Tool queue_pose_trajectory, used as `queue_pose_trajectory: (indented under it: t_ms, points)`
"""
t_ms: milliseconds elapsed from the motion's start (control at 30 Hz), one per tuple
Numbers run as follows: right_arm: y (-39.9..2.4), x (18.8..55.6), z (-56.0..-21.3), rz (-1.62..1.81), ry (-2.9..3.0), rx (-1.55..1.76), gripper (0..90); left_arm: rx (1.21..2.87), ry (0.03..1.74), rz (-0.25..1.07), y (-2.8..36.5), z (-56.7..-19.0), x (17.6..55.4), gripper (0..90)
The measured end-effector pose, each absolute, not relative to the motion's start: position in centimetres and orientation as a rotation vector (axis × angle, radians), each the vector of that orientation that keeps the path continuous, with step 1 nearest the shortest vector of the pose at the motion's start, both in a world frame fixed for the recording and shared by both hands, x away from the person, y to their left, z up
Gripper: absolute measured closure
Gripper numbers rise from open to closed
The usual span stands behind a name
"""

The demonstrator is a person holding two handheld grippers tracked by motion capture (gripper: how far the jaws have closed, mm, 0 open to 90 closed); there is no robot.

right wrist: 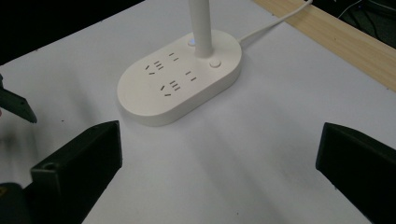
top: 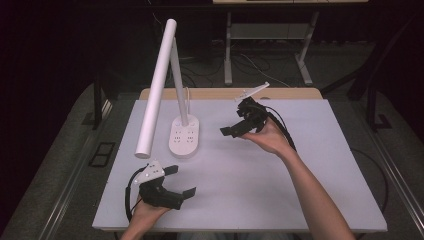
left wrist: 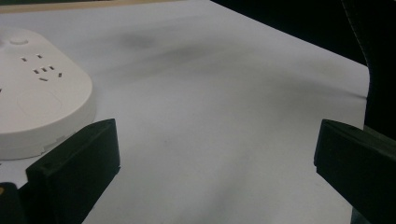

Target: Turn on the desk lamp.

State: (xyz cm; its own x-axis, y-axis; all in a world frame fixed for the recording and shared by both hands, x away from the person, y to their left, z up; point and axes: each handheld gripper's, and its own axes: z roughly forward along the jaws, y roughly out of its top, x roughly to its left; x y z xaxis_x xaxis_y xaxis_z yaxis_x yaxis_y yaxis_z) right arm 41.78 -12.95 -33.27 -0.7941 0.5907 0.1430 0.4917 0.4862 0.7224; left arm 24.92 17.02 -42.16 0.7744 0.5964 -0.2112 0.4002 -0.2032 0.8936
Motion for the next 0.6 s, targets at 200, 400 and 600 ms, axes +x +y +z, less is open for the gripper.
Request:
queue_pose_trajectory:
  t_ms: [200,400,600]
  points:
    - [-11.7,42.7,-33.1,1.197,2.604,0.948,0.2,1.824,0.771,0.213,17.0,-42.2,24.9,0.0]
    - [-10.3,43.6,-33.3,1.187,2.612,0.958,0.2,1.828,0.766,0.212,17.0,-42.2,25.0,0.0]
    - [-9.0,44.4,-33.4,1.191,2.616,0.953,0.2,1.828,0.766,0.211,17.1,-42.2,25.0,0.0]
